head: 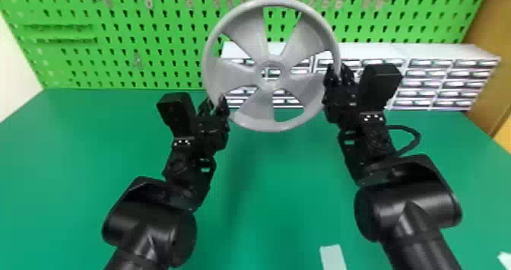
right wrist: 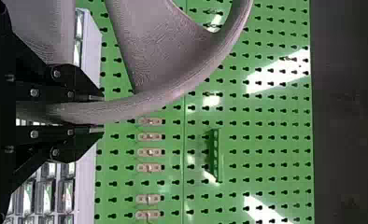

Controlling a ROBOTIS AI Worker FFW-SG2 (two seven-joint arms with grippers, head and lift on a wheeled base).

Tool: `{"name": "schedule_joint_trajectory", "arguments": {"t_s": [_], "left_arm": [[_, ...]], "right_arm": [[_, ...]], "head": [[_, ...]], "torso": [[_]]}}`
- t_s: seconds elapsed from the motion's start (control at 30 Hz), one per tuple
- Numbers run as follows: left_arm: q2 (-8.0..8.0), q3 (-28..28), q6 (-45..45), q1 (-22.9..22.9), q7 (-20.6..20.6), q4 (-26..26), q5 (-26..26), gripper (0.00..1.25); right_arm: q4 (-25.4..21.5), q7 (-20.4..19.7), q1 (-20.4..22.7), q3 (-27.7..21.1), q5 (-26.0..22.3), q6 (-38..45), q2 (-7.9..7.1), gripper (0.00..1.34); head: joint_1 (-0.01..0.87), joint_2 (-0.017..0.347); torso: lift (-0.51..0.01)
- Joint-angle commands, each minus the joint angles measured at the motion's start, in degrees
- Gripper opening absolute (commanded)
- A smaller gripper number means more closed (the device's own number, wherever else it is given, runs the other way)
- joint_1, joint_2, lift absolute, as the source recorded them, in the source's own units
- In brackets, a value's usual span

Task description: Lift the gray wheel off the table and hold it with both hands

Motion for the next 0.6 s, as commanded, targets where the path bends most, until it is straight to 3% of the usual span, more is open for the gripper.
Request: {"name": "schedule_joint_trajectory", "arguments": {"t_s": [0.0,0.57], "left_arm": [[0.08,-0.18,-0.05,0.35,0.88,-0.43,0.31,0.21],[-0.01,1.84,-1.29,1.06,1.49,-0.61,1.37,0.21]], "right_arm": [[-0.03,-0.01,0.26,-0.1,-0.43,-0.54,0.02,0.25],[0.06,-0.01,1.32,-1.51,-0.51,-2.04,0.37,0.25]], "head": [[0.657,0.06],[0.657,0.06]], "torso": [[-0.095],[-0.095]]}}
